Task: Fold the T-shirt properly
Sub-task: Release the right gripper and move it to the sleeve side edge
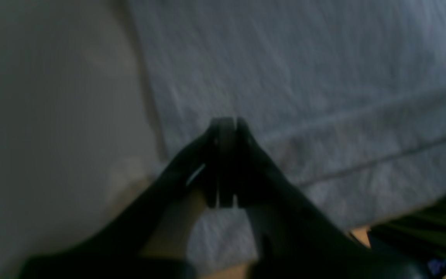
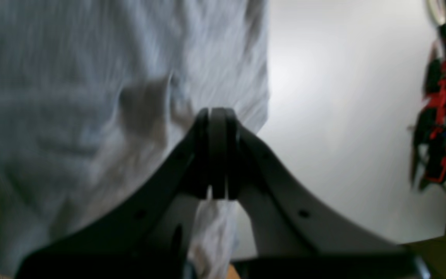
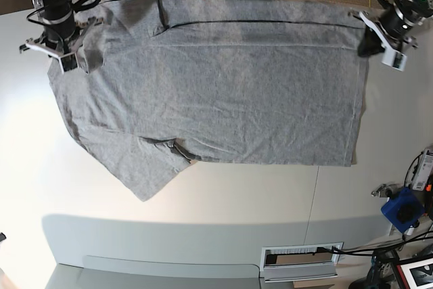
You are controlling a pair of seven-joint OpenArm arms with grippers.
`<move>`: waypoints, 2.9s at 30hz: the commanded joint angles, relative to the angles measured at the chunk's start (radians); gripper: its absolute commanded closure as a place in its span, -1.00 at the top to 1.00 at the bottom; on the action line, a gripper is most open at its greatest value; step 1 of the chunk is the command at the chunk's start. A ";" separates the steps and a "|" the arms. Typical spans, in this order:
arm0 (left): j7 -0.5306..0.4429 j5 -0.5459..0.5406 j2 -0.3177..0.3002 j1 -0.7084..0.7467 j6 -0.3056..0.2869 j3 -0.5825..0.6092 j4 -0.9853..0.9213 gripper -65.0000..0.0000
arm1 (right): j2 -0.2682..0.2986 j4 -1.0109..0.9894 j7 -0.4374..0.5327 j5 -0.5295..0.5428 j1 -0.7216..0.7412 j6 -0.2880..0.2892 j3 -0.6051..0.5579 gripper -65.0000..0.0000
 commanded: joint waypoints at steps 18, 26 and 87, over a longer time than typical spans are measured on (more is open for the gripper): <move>-0.025 -0.015 -0.013 -0.061 -0.086 -0.011 0.014 -0.16 | 0.026 -0.467 0.206 -0.056 0.560 -0.082 0.009 0.18; -0.020 -0.015 -0.008 -0.059 -0.086 -0.011 0.014 -0.16 | 0.138 -1.009 0.121 0.180 0.899 -0.137 0.054 0.36; -0.054 -0.120 0.068 -0.079 -0.108 -0.011 0.014 -0.16 | 0.216 -1.761 0.056 0.617 1.146 0.355 -0.039 0.34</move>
